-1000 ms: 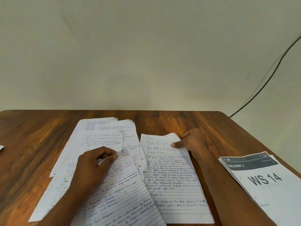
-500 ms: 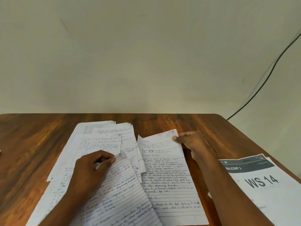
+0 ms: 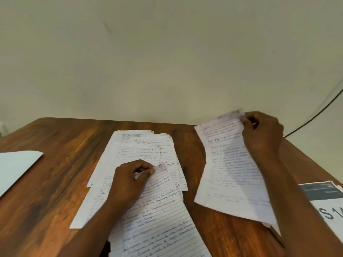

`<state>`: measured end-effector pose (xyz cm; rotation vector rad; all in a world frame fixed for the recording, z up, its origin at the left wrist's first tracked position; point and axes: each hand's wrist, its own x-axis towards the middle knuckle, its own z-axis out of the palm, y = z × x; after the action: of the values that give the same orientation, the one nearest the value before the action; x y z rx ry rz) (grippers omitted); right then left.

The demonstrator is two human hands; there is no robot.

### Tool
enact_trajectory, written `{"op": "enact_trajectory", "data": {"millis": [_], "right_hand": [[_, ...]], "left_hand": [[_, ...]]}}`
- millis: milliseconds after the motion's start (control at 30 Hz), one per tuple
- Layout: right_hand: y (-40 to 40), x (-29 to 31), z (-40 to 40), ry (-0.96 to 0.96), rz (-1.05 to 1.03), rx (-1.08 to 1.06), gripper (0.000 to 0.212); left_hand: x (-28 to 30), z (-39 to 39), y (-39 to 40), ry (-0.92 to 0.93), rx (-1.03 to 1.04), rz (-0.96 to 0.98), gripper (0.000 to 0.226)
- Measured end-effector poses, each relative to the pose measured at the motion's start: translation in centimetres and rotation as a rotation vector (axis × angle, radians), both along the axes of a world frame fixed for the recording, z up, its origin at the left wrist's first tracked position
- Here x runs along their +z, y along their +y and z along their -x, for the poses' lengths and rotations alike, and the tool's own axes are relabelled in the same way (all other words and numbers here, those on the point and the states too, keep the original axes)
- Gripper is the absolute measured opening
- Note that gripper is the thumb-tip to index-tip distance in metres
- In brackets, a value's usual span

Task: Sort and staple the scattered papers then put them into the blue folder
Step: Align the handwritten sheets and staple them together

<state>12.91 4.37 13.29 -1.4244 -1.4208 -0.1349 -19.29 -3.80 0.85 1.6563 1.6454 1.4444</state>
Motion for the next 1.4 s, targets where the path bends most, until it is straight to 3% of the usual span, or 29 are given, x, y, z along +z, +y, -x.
{"op": "enact_trajectory", "data": {"millis": [267,567,800,933,1233,1400], "right_hand": [[-3.2,4.9,1.4,-0.01,0.066,0.26,0.01],[-2.4,1.0,5.9,-0.188,0.371,0.362,0.011],[-3.6,-1.9,10.6,0.2,0.536,0.66,0.006],[-4.1,-3.3,12.5,0.321,0.586,0.753,0.002],[-5.0,-3.5,13.6,0.188,0.638,0.764,0.008],[-5.0,-3.6,13.7,0.18,0.643,0.786,0.011]], "left_hand": [[0.8,-0.2,-0.5,-0.073,-0.047,-0.011,0.003],[2.8,-0.8,-1.6,-0.238,-0.115,-0.037,0.007],[3.5,-1.0,-1.7,-0.379,0.004,-0.031,0.005],[3.6,-0.7,-1.3,-0.402,0.07,-0.067,0.004],[2.9,-0.7,-1.0,-0.22,0.182,-0.089,0.008],[3.0,-1.0,-1.2,-0.261,0.169,-0.079,0.009]]}}
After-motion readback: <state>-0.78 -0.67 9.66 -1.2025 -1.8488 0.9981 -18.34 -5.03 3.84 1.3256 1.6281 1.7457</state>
